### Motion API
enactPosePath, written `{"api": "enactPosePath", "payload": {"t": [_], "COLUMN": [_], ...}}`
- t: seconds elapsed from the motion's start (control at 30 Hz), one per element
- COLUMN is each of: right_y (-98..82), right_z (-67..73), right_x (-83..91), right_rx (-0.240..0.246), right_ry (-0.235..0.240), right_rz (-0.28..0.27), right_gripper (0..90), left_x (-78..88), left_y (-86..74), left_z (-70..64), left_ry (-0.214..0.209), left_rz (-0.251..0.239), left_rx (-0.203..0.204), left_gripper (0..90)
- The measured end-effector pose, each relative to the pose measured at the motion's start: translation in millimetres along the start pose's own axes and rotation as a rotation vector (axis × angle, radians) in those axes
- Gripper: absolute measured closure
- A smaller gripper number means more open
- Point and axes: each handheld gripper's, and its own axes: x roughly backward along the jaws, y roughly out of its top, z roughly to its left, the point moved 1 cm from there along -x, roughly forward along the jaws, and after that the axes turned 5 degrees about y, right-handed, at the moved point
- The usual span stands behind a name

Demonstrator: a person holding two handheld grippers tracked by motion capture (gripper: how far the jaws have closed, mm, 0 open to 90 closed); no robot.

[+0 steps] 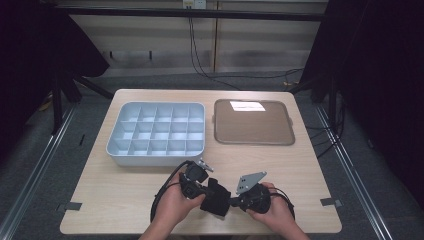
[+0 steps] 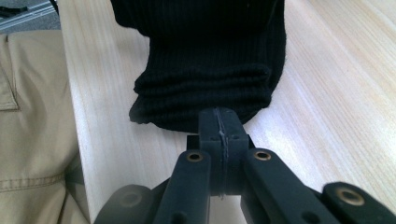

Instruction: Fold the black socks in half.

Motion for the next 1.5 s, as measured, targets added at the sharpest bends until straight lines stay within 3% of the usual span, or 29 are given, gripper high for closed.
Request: {"api": "enactPosePath", "payload": {"t": [0.73,1.13,1.5], "right_y": [5.6,6.1,5.6], "right_z": [1.9,1.4,1.4], "right_x": [-7.2,-8.6,-7.9], "right_rx": [0.010,0.018,0.014], "right_ry": [-0.003,-0.009,-0.011], "right_rz": [-0.002,0.007,0.006], "right_gripper": [90.0,90.0,89.9], "left_x": [-19.6,-24.0,-16.0], "left_y": [4.2,3.1,5.1], "left_z": [-11.5,-12.2,-10.2], "left_ry": [0.000,-0.001,-0.038], "left_rz": [0.054,0.047,0.020], "left_rx": [-0.055,-0.037,-0.009], "left_gripper": [79.8,77.1,68.7]}}
